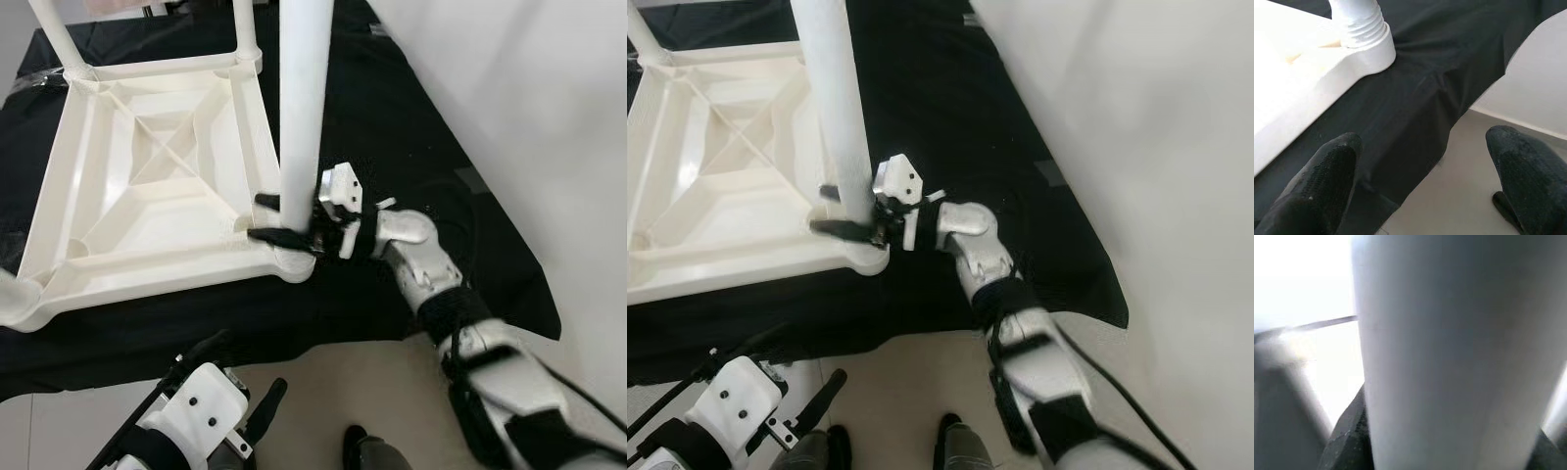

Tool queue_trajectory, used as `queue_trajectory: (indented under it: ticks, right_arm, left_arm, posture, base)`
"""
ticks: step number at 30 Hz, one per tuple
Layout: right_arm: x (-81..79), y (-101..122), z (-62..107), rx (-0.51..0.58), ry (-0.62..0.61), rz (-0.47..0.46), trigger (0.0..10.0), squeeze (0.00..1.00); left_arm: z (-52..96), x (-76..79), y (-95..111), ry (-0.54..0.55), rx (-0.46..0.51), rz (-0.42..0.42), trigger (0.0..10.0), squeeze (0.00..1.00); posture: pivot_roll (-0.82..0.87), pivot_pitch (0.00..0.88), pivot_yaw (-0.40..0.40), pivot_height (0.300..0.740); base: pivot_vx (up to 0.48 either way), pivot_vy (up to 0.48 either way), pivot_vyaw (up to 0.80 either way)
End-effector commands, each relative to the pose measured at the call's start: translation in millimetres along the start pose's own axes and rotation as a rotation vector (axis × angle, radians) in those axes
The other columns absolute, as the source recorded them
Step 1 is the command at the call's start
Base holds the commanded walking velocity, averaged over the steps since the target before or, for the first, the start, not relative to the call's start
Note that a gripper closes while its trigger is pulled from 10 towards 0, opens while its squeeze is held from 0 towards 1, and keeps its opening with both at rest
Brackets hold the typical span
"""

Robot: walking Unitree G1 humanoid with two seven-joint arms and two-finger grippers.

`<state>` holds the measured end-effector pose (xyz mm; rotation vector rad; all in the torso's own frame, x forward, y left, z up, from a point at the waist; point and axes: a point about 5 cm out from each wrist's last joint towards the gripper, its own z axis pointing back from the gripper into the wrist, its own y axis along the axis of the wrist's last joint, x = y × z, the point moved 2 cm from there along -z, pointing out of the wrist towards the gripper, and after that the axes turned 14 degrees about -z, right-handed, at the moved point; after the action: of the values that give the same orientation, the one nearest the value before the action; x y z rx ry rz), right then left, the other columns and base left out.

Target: Building children table

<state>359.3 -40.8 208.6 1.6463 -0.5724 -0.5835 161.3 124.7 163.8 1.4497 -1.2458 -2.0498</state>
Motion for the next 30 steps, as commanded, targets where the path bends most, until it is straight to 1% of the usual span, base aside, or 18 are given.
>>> queue_trajectory:
  ticks: [1,2,3,4,5,7,8,13,15,17,23,24,25,26,27,28,29,30]
  right_arm:
    - [1.5,-54,39.1,-0.199,-0.4,-0.121,10.0,0.0]
    - [1.5,-54,39.1,-0.199,-0.4,-0.121,10.0,0.0]
    - [-10.8,-57,46.9,-0.19,-0.438,-0.156,10.0,0.0]
    - [-20.6,-58,45.8,-0.179,-0.427,-0.16,10.0,0.0]
    - [-25.1,-57,40.5,-0.158,-0.421,-0.145,10.0,0.0]
    - [-26.5,-55,33.9,-0.136,-0.428,-0.122,10.0,0.0]
    - [-26.5,-55,33.9,-0.136,-0.428,-0.122,10.0,0.0]
    - [-33.5,-53,20.2,-0.091,-0.413,-0.135,10.0,0.0]
    - [-33.5,-53,20.2,-0.091,-0.413,-0.135,10.0,0.0]
    - [-39.6,-50,22.8,-0.11,-0.437,-0.135,10.0,0.0]
    - [-39.4,-43,29.6,-0.119,-0.456,-0.13,10.0,0.0]
    - [-38.1,-38,28.9,-0.093,-0.415,-0.151,10.0,1.0]
    - [-37.6,-30,26.2,-0.049,-0.358,-0.176,10.0,1.0]
    - [-39.5,-18,21.9,0.01,-0.261,-0.187,10.0,1.0]
    - [-39.5,-18,21.9,0.01,-0.261,-0.187,10.0,1.0]
    - [-41.6,-4,18.5,0.069,-0.161,-0.186,10.0,1.0]
    - [-43.5,9,16.5,0.102,-0.032,-0.183,10.0,1.0]
    - [-43.9,16,16.5,0.105,0.076,-0.156,10.0,1.0]
  left_arm:
    - [-0.7,3.4,-6,-0.009,-0.022,0.013,10.0,0.0]
    - [-0.7,3.4,-6,-0.009,-0.022,0.013,10.0,0.0]
    - [-1.9,3.0,-6,-0.01,-0.019,0.015,10.0,0.0]
    - [-3.6,2.7,-6,-0.011,-0.015,0.016,10.0,0.0]
    - [-5.4,2.4,-6,-0.013,-0.01,0.016,10.0,0.0]
    - [-7.7,2.1,-7,-0.015,-0.006,0.015,10.0,0.0]
    - [-7.7,2.1,-7,-0.015,-0.006,0.015,10.0,0.0]
    - [-11.4,-0.3,-10,-0.008,-0.007,0.002,10.0,0.0]
    - [-11.4,-0.3,-10,-0.008,-0.007,0.002,10.0,0.0]
    - [-13.0,-1.9,-12,0.0,-0.009,-0.004,10.0,0.0]
    - [-15.3,-3.4,-14,0.005,-0.009,-0.01,10.0,0.0]
    - [-16.3,-3.4,-14,0.005,-0.007,-0.011,10.0,0.0]
    - [-17.3,-3.4,-14,0.006,-0.006,-0.012,10.0,0.0]
    - [-18.4,-3.5,-15,0.006,-0.004,-0.012,10.0,0.0]
    - [-18.4,-3.5,-15,0.006,-0.004,-0.012,10.0,0.0]
    - [-19.3,-3.5,-15,0.007,-0.002,-0.013,10.0,0.0]
    - [-20.3,-3.5,-15,0.008,0.0,-0.013,10.0,0.0]
    - [-21.7,-3.4,-15,0.009,0.002,-0.013,10.0,0.0]
  posture:
    - [0.11,0.3,-0.023,0.74]
    - [0.11,0.3,-0.023,0.74]
    - [0.11,0.3,-0.023,0.74]
    - [0.1,0.294,-0.015,0.74]
    - [0.1,0.288,-0.009,0.74]
    - [0.1,0.286,-0.009,0.74]
    - [0.1,0.286,-0.009,0.74]
    - [0.1,0.262,-0.015,0.74]
    - [0.1,0.262,-0.015,0.74]
    - [0.11,0.255,-0.018,0.74]
    - [0.1,0.249,-0.018,0.74]
    - [0.1,0.245,-0.018,0.74]
    - [0.09,0.241,-0.016,0.74]
    - [0.09,0.237,-0.016,0.74]
    - [0.09,0.237,-0.016,0.74]
    - [0.09,0.236,-0.017,0.74]
    - [0.09,0.232,-0.018,0.74]
    - [0.09,0.227,-0.024,0.74]
  base:
    - [0.0,0.0,0.0]
    - [0.0,0.0,0.0]
    - [0.0,0.0,0.0]
    - [0.0,0.0,0.0]
    - [0.0,0.0,0.0]
    - [0.0,0.0,0.0]
    - [0.0,0.0,0.0]
    - [0.0,0.0,0.0]
    - [0.0,0.0,0.0]
    - [0.0,0.0,0.0]
    - [0.0,0.0,0.0]
    - [0.0,0.0,0.0]
    - [0.0,0.0,0.0]
    - [0.0,0.0,0.0]
    - [0.0,0.0,0.0]
    - [0.0,0.0,0.0]
    - [0.0,0.0,0.0]
    - [0.0,0.0,0.0]
